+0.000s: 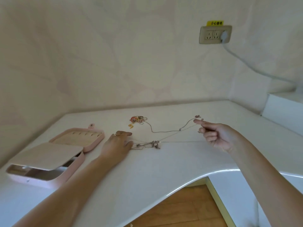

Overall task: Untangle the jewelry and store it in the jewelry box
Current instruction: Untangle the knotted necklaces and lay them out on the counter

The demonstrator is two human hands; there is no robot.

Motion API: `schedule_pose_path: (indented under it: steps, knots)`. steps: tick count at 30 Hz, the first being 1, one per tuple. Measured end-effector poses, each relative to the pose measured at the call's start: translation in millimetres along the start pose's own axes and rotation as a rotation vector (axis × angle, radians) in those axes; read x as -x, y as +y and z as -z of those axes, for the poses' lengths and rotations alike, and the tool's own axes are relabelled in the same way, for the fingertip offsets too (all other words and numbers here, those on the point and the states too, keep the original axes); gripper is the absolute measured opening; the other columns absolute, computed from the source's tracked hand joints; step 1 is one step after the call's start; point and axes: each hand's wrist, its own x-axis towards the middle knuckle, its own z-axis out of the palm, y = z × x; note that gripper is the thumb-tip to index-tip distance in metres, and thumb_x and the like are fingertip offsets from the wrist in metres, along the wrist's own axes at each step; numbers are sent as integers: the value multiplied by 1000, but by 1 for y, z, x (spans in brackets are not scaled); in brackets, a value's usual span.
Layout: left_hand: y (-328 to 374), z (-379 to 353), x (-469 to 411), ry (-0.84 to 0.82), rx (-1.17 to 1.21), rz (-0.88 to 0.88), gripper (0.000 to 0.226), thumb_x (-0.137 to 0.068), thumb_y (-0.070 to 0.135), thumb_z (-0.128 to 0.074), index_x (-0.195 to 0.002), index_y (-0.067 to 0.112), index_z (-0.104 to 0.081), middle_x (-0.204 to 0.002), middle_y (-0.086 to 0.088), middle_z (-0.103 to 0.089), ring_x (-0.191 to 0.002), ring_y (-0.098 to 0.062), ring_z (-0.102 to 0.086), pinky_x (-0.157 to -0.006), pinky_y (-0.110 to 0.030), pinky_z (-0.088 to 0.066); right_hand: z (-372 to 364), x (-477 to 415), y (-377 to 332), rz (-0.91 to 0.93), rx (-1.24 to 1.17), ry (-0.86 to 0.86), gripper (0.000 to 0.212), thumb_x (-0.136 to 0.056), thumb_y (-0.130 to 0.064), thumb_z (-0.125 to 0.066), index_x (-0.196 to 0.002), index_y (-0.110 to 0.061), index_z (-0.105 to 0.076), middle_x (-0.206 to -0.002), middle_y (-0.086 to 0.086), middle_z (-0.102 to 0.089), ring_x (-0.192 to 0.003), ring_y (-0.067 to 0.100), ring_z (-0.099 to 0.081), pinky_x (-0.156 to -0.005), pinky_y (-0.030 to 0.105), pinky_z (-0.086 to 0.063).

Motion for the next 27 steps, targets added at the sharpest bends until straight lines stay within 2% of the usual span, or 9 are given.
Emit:
schedule_pose_path:
  steps: [4,7,10,12,15,19,22,24,27]
  knots:
    - [0,15,1,-79,304,55,58,-75,41,-75,-127,36,-49,-115,10,-52,-100,-10,-55,-83,-21,-43,-1,3,15,49,247,83,33,-96,-9,-49,-129,-10,-50,-60,8,-54,-31,4,-34,-30,14,-28]
    - [-6,33,-2,-244,534,131,28,-74,32,-78,-100,30,-68,-93,7,-67,-76,-8,-63,-64,-15,-47,0,-1,17,75,490,128,30,-95,-8,-51,-125,-13,-54,-58,9,-55,-35,7,-37,-34,16,-30]
    - [-11,43,-8,-215,708,249,6,-86,21,-67,-88,17,-72,-85,-1,-70,-71,-11,-63,-56,-20,-53,-1,-9,16,76,644,195,25,-94,-9,-53,-119,-15,-57,-56,9,-54,-38,11,-38,-34,17,-32]
    - [-14,40,-13,-113,711,285,7,-88,16,-64,-86,17,-70,-85,-1,-68,-71,-11,-63,-53,-20,-54,-5,-15,16,72,697,218,19,-94,-9,-54,-112,-12,-59,-58,11,-54,-39,13,-41,-34,17,-34]
    - [-12,28,-14,40,524,222,7,-86,20,-67,-90,25,-67,-88,11,-67,-71,-13,-65,-66,-31,-58,-10,-27,14,136,821,317,14,-88,-8,-61,-94,4,-64,-63,15,-58,-49,22,-53,-47,24,-43]
    - [19,9,-2,26,418,-105,16,-86,14,-63,-97,26,-64,-95,15,-63,-83,1,-58,-71,-8,-44,-20,-35,13,401,1483,563,11,-80,-14,-68,-87,-6,-70,-90,7,-63,-86,25,-59,-68,27,-37]
    - [36,-2,4,-35,378,-263,20,-88,11,-60,-104,23,-65,-98,15,-61,-91,6,-53,-76,-2,-36,-47,-35,26,524,1410,221,7,-77,-12,-73,-78,-18,-71,-69,-15,-57,-70,3,-58,-65,20,-38]
    - [35,-8,5,-78,361,-287,25,-89,13,-57,-111,23,-64,-105,14,-60,-97,4,-54,-82,-4,-37,-67,-34,39,471,1374,-15,8,-76,-16,-75,-76,-23,-73,-64,-16,-60,-56,-8,-55,-55,9,-38]
    - [31,-11,3,-139,345,-277,31,-91,15,-54,-121,22,-60,-117,12,-59,-105,0,-53,-89,-6,-36,-81,-37,49,448,1392,-126,8,-76,-21,-77,-83,-22,-76,-70,-14,-64,-56,-9,-55,-52,4,-38]
